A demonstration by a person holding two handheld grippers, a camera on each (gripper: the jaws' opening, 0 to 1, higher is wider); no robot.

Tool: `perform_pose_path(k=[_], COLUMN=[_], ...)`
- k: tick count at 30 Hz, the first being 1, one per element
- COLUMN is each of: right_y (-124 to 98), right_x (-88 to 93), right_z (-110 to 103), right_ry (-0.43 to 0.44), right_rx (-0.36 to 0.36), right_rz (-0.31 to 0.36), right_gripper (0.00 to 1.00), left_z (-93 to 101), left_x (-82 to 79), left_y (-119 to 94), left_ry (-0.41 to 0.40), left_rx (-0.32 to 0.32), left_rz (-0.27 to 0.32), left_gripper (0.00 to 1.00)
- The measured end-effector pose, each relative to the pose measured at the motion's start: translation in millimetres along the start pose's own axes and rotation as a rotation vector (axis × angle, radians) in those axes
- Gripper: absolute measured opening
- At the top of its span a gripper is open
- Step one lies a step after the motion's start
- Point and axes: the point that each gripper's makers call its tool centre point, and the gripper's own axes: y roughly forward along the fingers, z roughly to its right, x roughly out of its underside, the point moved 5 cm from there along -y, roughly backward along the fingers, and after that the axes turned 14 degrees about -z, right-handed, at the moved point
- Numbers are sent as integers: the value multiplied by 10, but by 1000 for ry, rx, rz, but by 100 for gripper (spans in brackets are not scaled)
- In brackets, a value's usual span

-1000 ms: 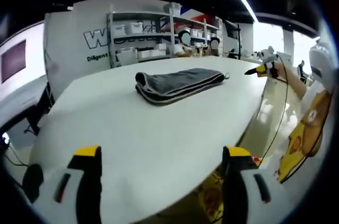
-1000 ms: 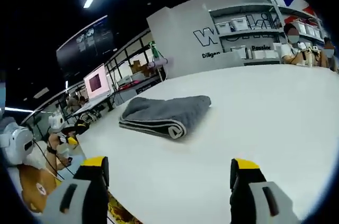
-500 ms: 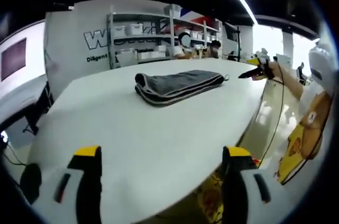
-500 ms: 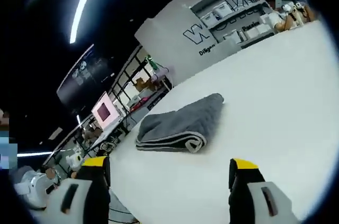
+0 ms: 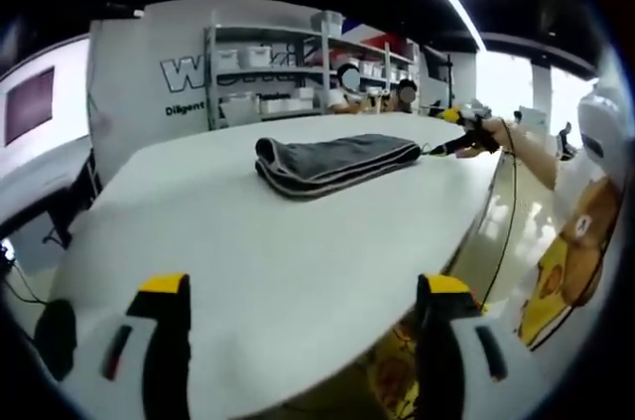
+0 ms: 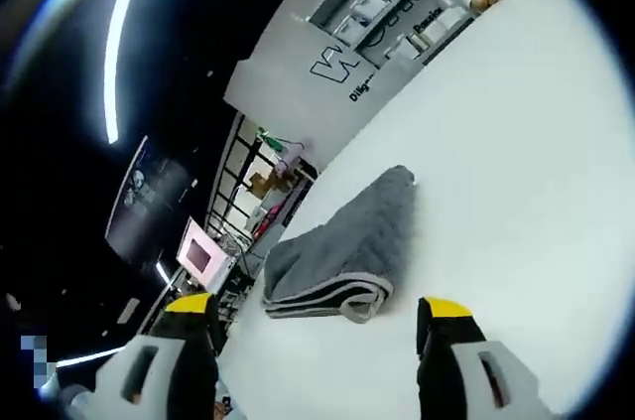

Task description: Fold the towel on the table until its edges align and the towel forms a compact rectangular stack.

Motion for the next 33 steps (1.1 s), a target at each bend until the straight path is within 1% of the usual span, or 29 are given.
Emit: perform_pose_path(k=[5, 6, 8, 11, 13, 17, 20, 21, 24, 25, 26, 29, 33], right_y=[137, 158, 165, 185, 211, 258, 299, 320, 361, 364, 373, 374, 359], right_x=[-18, -19, -54, -93, -84, -116, -120, -125, -160, -221, -235, -276, -258], right_z=[122, 135, 169, 190, 191, 272, 323, 343, 403, 469, 487, 537, 524], right_ry=[29, 29, 23, 47, 50, 67, 70, 67, 69, 81, 86, 101, 85], right_rx=[25, 30, 30, 21, 25, 38, 57, 61, 63, 66, 66, 65, 69], right_rz=[-1, 0, 7, 18, 14, 1, -7, -11, -9, -2, 1, 9, 6], right_gripper=[80, 77, 75, 73, 68, 56, 44, 39, 28, 27, 26, 19, 12], left_z=[6, 5, -3, -27, -35, -33, -22, -21, -19, -19, -18, -20, -29], left_x=[-13, -16, -19, -33, -40, -50, -51, -52, -49, -47, -46, -39, -28], left_y=[0, 2, 4, 5, 14, 46, 67, 71, 72, 69, 66, 48, 26], left_ry=[-4, -5, -6, -11, -13, -14, -13, -13, -14, -14, -15, -16, -20], left_rx=[2, 3, 1, -3, -3, 5, 12, 13, 14, 14, 14, 10, 5], left_rz=[9, 10, 11, 17, 19, 21, 21, 22, 23, 23, 23, 24, 25], left_gripper=[99, 99, 99, 99, 99, 99, 99, 99, 99, 99, 99, 99, 99])
